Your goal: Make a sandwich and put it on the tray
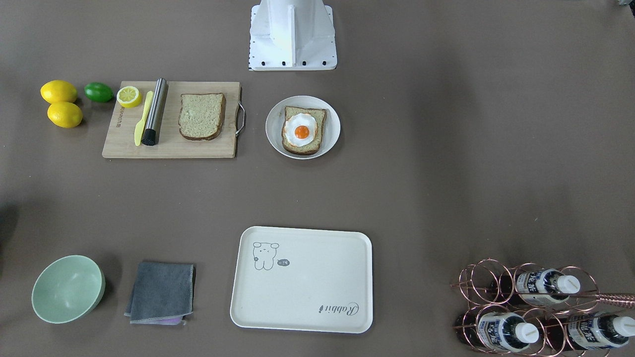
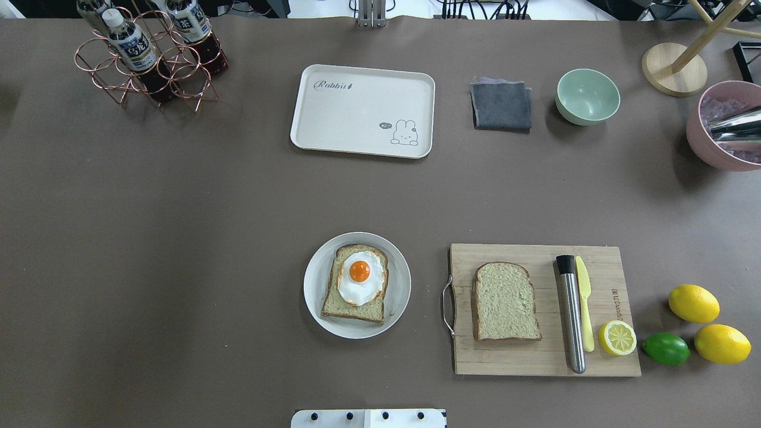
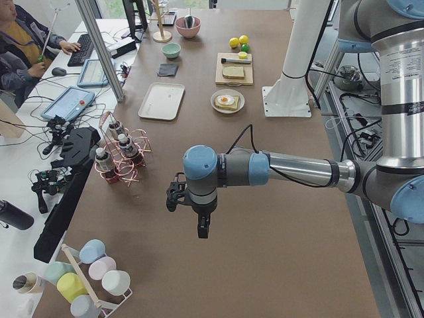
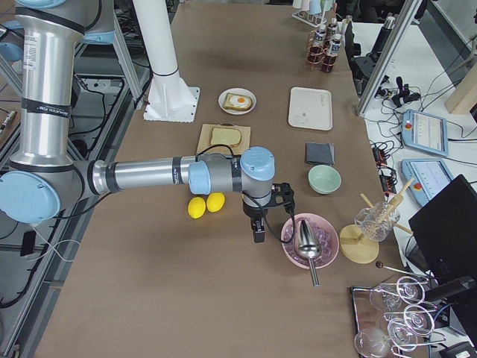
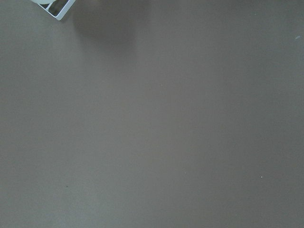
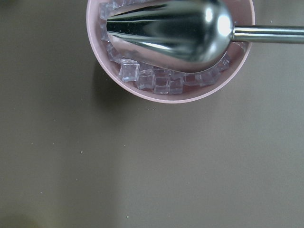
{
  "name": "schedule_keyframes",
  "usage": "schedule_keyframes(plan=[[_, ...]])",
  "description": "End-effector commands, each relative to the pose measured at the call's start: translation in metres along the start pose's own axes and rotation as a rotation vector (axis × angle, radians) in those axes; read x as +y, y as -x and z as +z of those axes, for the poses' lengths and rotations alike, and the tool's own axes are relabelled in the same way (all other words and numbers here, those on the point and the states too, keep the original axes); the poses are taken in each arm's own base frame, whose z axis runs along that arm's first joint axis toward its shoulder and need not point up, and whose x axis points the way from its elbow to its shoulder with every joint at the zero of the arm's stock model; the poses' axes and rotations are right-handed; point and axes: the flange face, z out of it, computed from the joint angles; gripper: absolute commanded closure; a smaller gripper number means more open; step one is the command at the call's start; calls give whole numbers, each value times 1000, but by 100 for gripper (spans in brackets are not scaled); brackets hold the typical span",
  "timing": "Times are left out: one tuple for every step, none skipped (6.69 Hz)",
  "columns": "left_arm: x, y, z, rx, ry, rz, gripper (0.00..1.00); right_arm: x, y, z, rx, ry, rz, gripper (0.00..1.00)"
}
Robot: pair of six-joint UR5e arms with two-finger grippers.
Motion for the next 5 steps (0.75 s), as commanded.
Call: schedule_keyframes(plan=[[4, 9, 11, -8, -10, 12, 2, 1, 0, 1, -3, 2, 1, 0], [4, 9, 11, -8, -15, 16, 2, -1, 0, 2, 0, 3, 0, 0], [4, 10, 12, -8, -13, 17, 2, -3, 0, 4, 1, 7, -4, 0], [3, 5, 10, -1, -18, 23, 2, -4, 0, 5, 0, 9, -5, 0], [2, 4, 11, 2, -16, 26, 2, -3, 0, 6, 0, 11, -3, 0]])
